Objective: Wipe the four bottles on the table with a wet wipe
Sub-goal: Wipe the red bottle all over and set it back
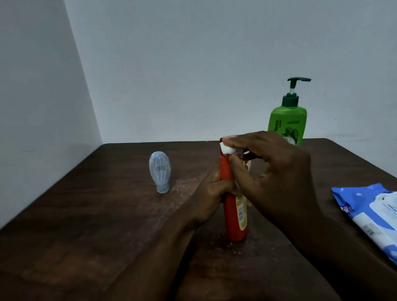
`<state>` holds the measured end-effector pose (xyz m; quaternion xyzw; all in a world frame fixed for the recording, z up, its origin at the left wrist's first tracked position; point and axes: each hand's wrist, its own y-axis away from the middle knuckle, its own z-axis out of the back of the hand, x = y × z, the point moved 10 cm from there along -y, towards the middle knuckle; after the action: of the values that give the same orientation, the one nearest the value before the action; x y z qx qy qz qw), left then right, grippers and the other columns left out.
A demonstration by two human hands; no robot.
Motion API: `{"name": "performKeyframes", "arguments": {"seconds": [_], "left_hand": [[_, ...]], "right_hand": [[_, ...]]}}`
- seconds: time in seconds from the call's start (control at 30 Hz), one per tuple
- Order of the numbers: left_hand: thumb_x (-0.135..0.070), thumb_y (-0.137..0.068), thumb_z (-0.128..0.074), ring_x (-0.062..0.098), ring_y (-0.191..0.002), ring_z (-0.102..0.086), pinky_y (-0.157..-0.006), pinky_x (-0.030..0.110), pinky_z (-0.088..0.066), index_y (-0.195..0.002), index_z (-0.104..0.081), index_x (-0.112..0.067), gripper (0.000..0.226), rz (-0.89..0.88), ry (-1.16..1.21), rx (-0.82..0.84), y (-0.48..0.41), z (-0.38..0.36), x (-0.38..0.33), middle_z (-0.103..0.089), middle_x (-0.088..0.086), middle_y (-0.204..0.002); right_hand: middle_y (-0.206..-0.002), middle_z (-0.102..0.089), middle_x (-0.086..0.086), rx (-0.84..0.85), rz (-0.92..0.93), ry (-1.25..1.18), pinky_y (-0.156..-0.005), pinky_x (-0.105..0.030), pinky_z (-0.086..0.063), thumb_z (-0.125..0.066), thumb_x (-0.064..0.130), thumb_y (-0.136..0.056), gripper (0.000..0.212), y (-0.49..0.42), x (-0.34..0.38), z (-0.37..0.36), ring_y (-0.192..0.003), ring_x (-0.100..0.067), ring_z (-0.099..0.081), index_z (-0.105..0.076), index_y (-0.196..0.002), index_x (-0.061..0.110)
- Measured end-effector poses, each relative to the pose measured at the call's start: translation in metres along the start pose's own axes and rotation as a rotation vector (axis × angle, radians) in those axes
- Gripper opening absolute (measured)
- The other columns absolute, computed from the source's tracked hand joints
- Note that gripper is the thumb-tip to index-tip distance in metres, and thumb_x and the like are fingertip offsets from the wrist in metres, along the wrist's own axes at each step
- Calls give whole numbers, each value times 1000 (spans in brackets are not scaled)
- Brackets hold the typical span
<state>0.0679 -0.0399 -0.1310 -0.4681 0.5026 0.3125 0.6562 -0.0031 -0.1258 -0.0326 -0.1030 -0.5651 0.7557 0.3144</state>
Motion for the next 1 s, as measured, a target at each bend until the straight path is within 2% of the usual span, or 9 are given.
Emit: {"name": "performKeyframes", "arguments": {"seconds": [0.13, 0.27, 0.37, 0.5, 0.57, 0.67, 0.73, 0.87, 1.0], "left_hand": [[-26, -79, -50, 11, -103, -66, -87, 28, -54, -119, -51, -30, 40, 14, -42, -31, -1, 5, 6, -64, -8, -111], [-21, -79, -51, 15, -107, -66, -84, 25, -57, -129, -49, -25, 50, 32, -48, 11, -3, 1, 9, -62, 7, -123], [-16, -74, -52, 20, -99, -67, -81, 30, -60, -128, -47, -25, 55, 56, -21, 41, -5, -4, 11, -62, 11, -114], [-14, -73, -53, 20, -97, -66, -80, 32, -61, -130, -45, -19, 58, 61, 10, 45, -8, -6, 13, -60, 11, -112], [-15, -74, -53, 21, -96, -67, -76, 26, -59, -130, -44, -23, 57, 66, 5, 44, -7, -6, 14, -61, 11, -115], [-17, -75, -55, 24, -99, -68, -80, 29, -59, -133, -43, -24, 59, 76, -5, 31, -7, -3, 17, -61, 10, -118], [-19, -75, -56, 25, -102, -67, -81, 28, -59, -137, -41, -23, 63, 84, -16, 39, -6, -2, 18, -60, 8, -121], [-23, -75, -57, 19, -99, -68, -77, 23, -57, -122, -46, -33, 50, 72, -26, 33, -6, 0, 19, -61, 3, -118], [-23, -75, -56, 20, -98, -68, -76, 22, -57, -120, -46, -33, 47, 78, -36, 21, -6, 1, 20, -62, 2, -117]], "right_hand": [[-95, -72, 0, 102, 14, 58, -79, -26, -52, -70, 4, -80, 20, -3, 4, -9, -89, -13, -63, -76, -98, 11], [-83, -70, 8, 72, -147, -79, -67, -17, -53, -71, 5, -79, 14, 5, -20, 2, -76, -5, -65, -76, -87, 16], [-89, -73, 10, -57, -334, -189, -70, -19, -58, -73, 0, -82, 21, 16, -48, 18, -83, -4, -70, -76, -90, 19], [-99, -73, 8, -72, -304, -233, -74, -13, -55, -73, 0, -84, 24, 11, -43, 21, -92, -5, -70, -75, -101, 18], [-103, -73, 7, -66, -283, -281, -77, -17, -57, -75, 1, -84, 25, 8, -39, 19, -97, -8, -71, -75, -104, 16], [-105, -74, 4, -93, -321, -363, -78, -19, -57, -76, 2, -85, 24, 6, -40, 17, -98, -11, -72, -75, -106, 14], [-100, -77, 4, -127, -433, -478, -76, -17, -57, -73, 0, -86, 24, 11, -48, 17, -96, -9, -73, -75, -105, 15], [-93, -78, 3, -157, -832, -1031, -72, -26, -61, -53, -7, -93, 25, 35, -75, -7, -88, -12, -75, -70, -101, 10], [-93, -78, 0, -99, -907, -1073, -69, -25, -61, -47, -7, -96, 27, 39, -80, -14, -85, -13, -75, -67, -103, 8]]}}
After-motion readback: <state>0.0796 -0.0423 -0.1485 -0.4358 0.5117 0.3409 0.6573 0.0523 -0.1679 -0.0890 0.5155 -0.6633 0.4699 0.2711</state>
